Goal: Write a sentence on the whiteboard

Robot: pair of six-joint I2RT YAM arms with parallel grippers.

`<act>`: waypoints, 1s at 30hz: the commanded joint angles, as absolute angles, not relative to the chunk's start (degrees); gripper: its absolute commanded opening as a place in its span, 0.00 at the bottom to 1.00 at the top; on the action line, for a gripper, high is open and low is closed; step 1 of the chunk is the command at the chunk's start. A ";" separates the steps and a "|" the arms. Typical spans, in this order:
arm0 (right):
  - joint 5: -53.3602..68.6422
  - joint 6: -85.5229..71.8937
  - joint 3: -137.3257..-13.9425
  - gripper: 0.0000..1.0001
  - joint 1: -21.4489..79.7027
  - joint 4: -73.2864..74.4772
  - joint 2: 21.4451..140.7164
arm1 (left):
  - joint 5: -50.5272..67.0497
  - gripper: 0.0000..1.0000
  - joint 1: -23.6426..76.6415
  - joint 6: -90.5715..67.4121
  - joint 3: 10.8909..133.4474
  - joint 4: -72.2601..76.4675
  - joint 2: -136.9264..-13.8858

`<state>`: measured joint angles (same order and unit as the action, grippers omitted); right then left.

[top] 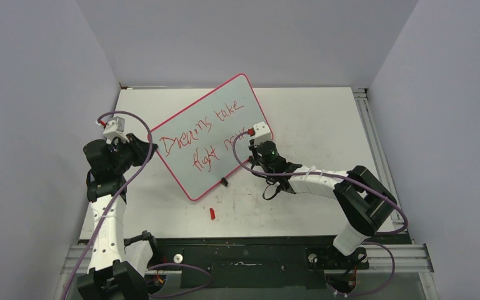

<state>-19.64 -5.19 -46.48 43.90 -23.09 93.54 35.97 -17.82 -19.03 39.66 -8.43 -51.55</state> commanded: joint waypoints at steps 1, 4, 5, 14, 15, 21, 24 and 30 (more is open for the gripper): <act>-17.59 -5.82 -46.76 0.05 43.58 -24.51 93.81 | 37.15 0.14 -16.90 -18.54 40.43 -8.96 -51.41; -16.68 -5.86 -46.97 0.05 43.18 -24.59 94.35 | 37.09 0.14 -16.88 -18.52 40.50 -8.96 -51.42; -16.46 -5.96 -47.14 0.05 43.16 -24.51 94.56 | 37.09 0.14 -16.89 -18.49 40.52 -8.96 -51.44; -15.53 -6.37 -48.69 0.05 42.86 -23.55 96.33 | 37.10 0.14 -16.92 -18.45 40.52 -9.01 -51.35; -15.52 -6.41 -48.69 0.05 42.85 -23.46 96.43 | 37.11 0.14 -16.88 -18.46 40.50 -9.00 -51.33; -15.25 -6.42 -48.90 0.05 42.59 -23.39 96.90 | 37.10 0.14 -16.89 -18.46 40.51 -9.05 -51.33; -14.98 -6.26 -49.20 0.05 42.61 -23.38 97.16 | 37.11 0.14 -16.89 -18.41 40.51 -9.05 -51.28; -14.45 -6.24 -49.71 0.05 42.43 -23.03 97.97 | 37.03 0.14 -16.88 -18.37 40.52 -9.14 -51.33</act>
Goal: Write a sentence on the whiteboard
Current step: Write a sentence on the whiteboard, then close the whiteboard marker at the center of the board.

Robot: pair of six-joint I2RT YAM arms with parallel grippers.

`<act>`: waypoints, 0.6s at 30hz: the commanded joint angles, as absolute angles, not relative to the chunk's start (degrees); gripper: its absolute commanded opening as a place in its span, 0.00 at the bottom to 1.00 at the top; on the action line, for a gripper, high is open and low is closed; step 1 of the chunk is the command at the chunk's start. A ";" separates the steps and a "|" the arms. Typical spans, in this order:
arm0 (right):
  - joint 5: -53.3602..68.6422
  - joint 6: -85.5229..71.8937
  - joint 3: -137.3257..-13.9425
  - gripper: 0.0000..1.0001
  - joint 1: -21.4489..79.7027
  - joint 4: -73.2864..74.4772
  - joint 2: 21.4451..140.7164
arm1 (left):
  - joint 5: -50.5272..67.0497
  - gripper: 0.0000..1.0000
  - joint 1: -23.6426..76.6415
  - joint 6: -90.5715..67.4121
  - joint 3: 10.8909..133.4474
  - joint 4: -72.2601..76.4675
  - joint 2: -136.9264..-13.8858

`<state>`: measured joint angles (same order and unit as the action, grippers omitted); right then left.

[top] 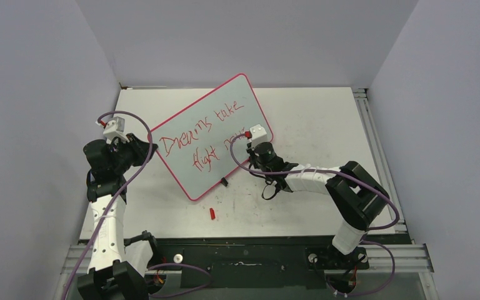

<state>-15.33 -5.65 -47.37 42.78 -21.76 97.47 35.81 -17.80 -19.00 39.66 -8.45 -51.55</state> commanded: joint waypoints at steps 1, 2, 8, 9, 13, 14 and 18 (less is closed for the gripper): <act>-14.36 -6.24 -49.74 0.05 42.50 -23.02 98.06 | 37.05 0.14 -16.89 -18.37 40.52 -9.13 -51.30; -14.33 -6.19 -49.81 0.05 42.47 -22.94 98.08 | 37.03 0.14 -16.92 -18.37 40.52 -9.14 -51.28; -14.55 -6.24 -49.75 0.05 42.46 -22.78 97.51 | 37.03 0.14 -16.92 -18.37 40.52 -9.09 -51.24; -14.88 -6.27 -49.64 0.05 42.52 -22.68 97.15 | 37.01 0.14 -16.88 -18.37 40.52 -9.18 -51.24; -17.10 -6.24 -48.36 0.05 42.82 -22.11 92.60 | 36.90 0.14 -16.91 -18.37 40.46 -9.31 -51.15; -17.78 -6.12 -48.01 0.05 43.04 -21.68 91.00 | 36.79 0.16 -16.90 -18.37 40.51 -9.39 -51.09; -20.40 -5.28 -46.70 0.05 43.99 -19.90 83.71 | 36.24 0.29 -16.86 -18.44 40.51 -9.74 -50.81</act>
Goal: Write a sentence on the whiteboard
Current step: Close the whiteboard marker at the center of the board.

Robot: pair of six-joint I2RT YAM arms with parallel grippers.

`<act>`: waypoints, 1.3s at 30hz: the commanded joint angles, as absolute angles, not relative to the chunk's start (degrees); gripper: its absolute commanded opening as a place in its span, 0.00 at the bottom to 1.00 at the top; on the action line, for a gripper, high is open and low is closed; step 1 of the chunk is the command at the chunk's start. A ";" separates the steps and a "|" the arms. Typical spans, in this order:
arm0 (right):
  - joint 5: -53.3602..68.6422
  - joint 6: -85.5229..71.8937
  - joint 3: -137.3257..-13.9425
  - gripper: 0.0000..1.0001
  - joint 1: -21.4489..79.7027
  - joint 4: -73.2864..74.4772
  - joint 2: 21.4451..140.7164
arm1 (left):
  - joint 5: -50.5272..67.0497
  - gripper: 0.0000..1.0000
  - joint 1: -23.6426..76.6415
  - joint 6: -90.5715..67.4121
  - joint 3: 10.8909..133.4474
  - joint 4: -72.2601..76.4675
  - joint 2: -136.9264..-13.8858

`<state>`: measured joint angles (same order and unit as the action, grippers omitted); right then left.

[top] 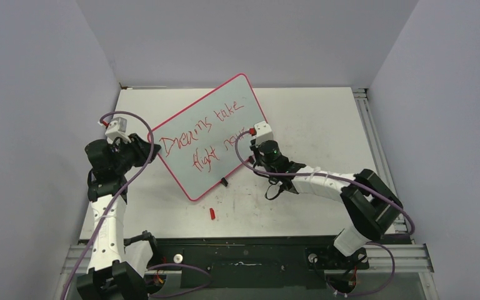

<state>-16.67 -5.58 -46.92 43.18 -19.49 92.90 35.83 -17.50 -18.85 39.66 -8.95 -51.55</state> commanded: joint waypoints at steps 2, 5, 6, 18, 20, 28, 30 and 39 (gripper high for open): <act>-21.18 -5.18 -46.23 0.05 44.27 -18.48 80.72 | 35.94 0.36 -16.84 -18.46 40.43 -9.88 -50.65; -21.86 -5.48 -45.35 0.05 44.43 -16.90 76.86 | 35.82 0.42 -16.83 -18.46 40.34 -10.02 -50.31; -22.09 -5.61 -45.02 0.05 44.47 -16.42 75.73 | 35.73 0.45 -16.77 -18.46 40.34 -10.10 -50.14; -22.81 -7.00 -43.47 0.05 46.59 -7.95 62.92 | 19.94 0.88 -12.45 -12.95 42.04 -18.78 -42.45; -22.69 -7.11 -43.19 0.05 46.71 -6.58 60.65 | 13.76 0.89 -9.85 -11.80 43.55 -21.86 -41.38; -20.93 -6.98 -41.56 0.05 46.78 -3.82 53.69 | -6.13 0.88 -0.52 -9.49 54.73 -40.08 -37.05; -19.38 -7.19 -41.04 0.05 46.81 -3.22 52.14 | -5.85 0.86 -0.48 -10.73 56.48 -44.94 -36.35; -10.33 -11.36 -37.19 0.05 47.07 -0.28 45.44 | -0.51 0.72 4.32 -19.36 60.54 -53.87 -35.92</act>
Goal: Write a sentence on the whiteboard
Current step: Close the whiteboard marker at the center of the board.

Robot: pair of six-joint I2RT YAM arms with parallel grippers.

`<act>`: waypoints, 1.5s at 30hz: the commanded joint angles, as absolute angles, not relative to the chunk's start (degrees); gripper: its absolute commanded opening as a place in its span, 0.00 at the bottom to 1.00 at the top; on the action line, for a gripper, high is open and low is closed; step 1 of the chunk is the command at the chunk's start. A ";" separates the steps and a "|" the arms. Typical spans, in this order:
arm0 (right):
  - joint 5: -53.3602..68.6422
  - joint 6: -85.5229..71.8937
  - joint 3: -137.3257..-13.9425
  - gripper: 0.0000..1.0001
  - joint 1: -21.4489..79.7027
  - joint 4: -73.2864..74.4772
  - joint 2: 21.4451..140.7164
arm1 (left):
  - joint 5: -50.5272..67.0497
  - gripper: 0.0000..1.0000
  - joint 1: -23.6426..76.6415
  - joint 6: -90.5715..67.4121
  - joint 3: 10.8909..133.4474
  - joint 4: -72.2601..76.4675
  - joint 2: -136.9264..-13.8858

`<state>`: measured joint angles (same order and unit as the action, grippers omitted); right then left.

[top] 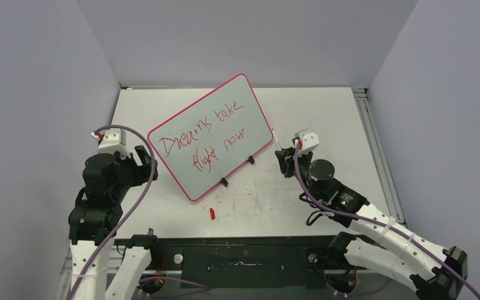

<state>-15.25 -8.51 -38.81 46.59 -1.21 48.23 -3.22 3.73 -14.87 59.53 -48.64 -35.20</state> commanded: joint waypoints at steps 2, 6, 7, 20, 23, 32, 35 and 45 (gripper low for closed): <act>-9.65 -12.10 -36.72 0.05 47.45 -0.18 44.46 | -0.01 0.71 5.00 -20.94 59.34 -54.21 -35.98; -9.94 -13.26 -35.75 0.05 47.99 2.19 43.22 | 1.73 0.69 7.94 -24.80 57.82 -54.08 -35.80; -10.04 -13.49 -35.51 0.05 48.05 2.15 43.16 | 1.63 0.68 8.87 -25.76 57.12 -53.75 -35.70; -12.63 -16.98 -34.89 0.05 51.01 1.85 45.88 | -13.32 0.67 37.87 -41.07 46.00 -44.28 -43.44; -13.77 -17.33 -34.98 0.05 51.65 2.15 46.05 | -16.63 0.66 46.98 -44.82 43.61 -40.00 -48.72; -14.89 -17.47 -34.90 0.05 52.18 3.71 45.63 | -15.31 0.62 54.79 -49.13 38.32 -27.24 -61.34; -15.15 -17.38 -34.81 0.05 52.27 4.10 45.39 | -14.48 0.57 54.93 -49.30 36.80 -25.33 -63.03; -15.59 -17.12 -34.46 0.05 52.23 4.50 45.26 | -12.76 0.49 55.68 -51.50 32.85 -25.13 -66.14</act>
